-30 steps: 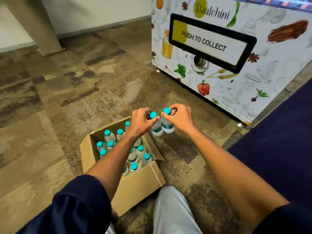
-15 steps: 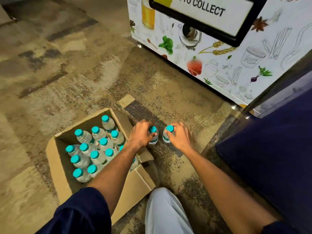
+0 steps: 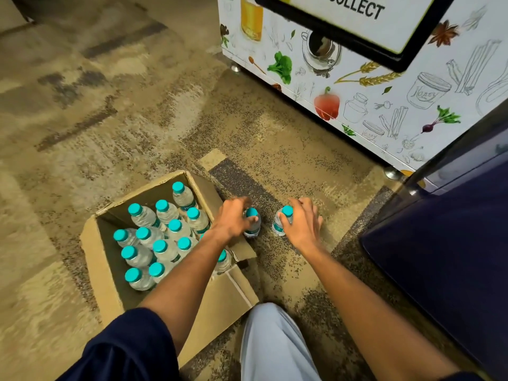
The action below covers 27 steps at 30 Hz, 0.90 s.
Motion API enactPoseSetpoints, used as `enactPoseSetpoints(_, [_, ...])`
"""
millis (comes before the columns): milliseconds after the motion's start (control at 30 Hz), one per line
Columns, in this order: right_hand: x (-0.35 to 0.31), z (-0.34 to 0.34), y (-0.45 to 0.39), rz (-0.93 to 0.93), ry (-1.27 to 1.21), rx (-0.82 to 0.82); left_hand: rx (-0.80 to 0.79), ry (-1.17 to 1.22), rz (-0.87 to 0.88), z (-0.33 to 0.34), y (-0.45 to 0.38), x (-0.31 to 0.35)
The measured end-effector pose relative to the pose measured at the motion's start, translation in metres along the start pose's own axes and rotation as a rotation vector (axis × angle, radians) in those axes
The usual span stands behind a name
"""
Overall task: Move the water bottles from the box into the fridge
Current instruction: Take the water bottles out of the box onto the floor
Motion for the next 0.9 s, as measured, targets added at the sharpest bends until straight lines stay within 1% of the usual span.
enactPoseSetpoints(100, [-0.018,-0.007,0.01,-0.05,-0.075,0.037,0.024,-0.011,0.049,-0.023,0.014,-0.002])
enactPoseSetpoints(267, [-0.07,-0.006,0.047,-0.276,-0.149,0.029,0.08,-0.036,0.014,-0.062,0.048,-0.024])
enactPoseSetpoints(367, [-0.101,-0.003,0.074,-0.421,-0.114,-0.006,0.017,-0.131,-0.028,-0.068,0.063,-0.043])
enactPoseSetpoints(467, [-0.128,0.007,0.098,-0.573,0.036,-0.041,-0.065,-0.275,-0.078,-0.061,0.074,-0.061])
enactPoseSetpoints(567, [-0.14,0.019,0.11,-0.579,0.157,-0.118,-0.054,-0.378,-0.038,-0.053,0.078,-0.068])
enactPoseSetpoints(733, [-0.151,0.025,0.109,-0.538,0.295,-0.13,0.018,-0.591,0.049,-0.045,0.077,-0.066])
enactPoseSetpoints(833, [-0.157,0.026,0.107,-0.543,0.379,-0.145,0.058,-0.646,0.059,-0.045,0.076,-0.062])
enactPoseSetpoints(900, [-0.16,0.027,0.106,-0.563,0.435,-0.155,0.062,-0.643,0.074,-0.045,0.078,-0.06])
Point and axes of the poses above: each hand's wrist, its own y-axis away from the middle knuckle, its own z-axis out of the palm, x = y × z, the point moved 6 cm from there along -y, towards the middle knuckle, and after that the axes turned 13 degrees about y, right-handed, at the moved point
